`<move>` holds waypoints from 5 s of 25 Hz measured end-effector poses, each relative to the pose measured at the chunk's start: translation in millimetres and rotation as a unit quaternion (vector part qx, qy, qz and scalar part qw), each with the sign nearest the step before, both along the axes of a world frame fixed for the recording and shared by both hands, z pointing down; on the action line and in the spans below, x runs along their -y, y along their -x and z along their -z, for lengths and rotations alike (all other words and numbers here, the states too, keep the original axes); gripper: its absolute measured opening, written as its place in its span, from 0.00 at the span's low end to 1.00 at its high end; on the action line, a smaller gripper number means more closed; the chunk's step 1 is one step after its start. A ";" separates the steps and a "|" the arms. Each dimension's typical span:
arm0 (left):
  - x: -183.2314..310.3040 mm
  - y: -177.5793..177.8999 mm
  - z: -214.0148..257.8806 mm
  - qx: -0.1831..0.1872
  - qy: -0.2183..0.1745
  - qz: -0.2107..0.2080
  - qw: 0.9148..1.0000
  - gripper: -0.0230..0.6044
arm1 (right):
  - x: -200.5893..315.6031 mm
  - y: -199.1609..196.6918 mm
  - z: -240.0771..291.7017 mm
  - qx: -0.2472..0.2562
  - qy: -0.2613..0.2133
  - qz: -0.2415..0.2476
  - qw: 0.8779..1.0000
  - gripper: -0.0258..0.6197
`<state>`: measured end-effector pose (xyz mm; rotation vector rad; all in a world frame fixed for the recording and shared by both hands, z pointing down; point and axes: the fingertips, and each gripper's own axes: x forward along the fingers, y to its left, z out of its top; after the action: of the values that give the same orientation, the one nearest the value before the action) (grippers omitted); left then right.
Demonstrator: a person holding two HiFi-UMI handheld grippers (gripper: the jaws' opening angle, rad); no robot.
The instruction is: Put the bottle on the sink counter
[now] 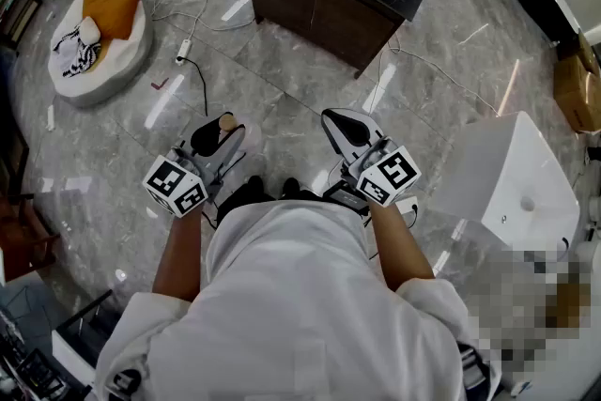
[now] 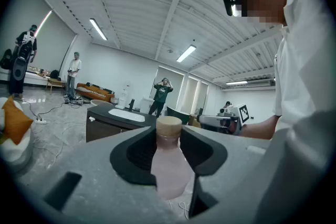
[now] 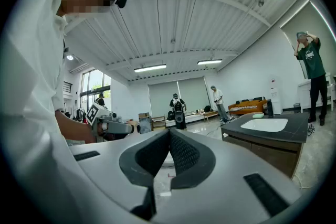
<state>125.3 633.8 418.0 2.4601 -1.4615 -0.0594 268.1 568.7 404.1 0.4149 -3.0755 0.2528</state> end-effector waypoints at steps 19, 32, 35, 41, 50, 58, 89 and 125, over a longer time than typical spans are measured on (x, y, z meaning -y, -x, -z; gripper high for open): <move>4.8 1.1 -2.2 0.015 -0.006 0.021 1.000 0.27 | 17.1 -8.4 -10.1 0.000 0.017 -0.038 0.999 0.06; 5.0 7.4 3.8 0.041 -0.011 0.069 0.997 0.27 | 25.9 -12.6 -13.0 0.008 0.028 -0.030 0.999 0.06; 2.5 11.2 4.1 0.036 -0.010 0.077 0.996 0.27 | 27.6 -8.8 -20.8 0.004 0.039 -0.029 0.999 0.06; 4.4 33.2 -0.2 0.020 -0.015 0.096 0.995 0.27 | 30.5 18.4 -28.1 -0.003 0.041 -0.008 0.999 0.06; 62.3 70.0 -12.7 0.016 0.000 0.097 0.995 0.27 | 84.2 35.9 -32.1 -0.021 0.042 -0.029 0.998 0.06; 148.6 121.4 -16.6 0.009 0.005 0.079 0.997 0.27 | 171.6 95.3 -22.1 -0.025 0.031 -0.038 0.998 0.06; 437.2 212.2 -21.1 0.009 0.005 -0.006 1.000 0.27 | 429.8 200.2 -34.8 -0.029 0.038 -0.081 0.996 0.06; 739.8 278.8 8.2 -0.027 -0.006 0.029 0.999 0.27 | 734.4 229.5 -27.9 -0.005 0.039 -0.067 0.997 0.06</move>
<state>-153.5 -106.0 409.7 2.4049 -1.5150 -0.1443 38.6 -165.6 432.1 0.6161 -3.0203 0.3729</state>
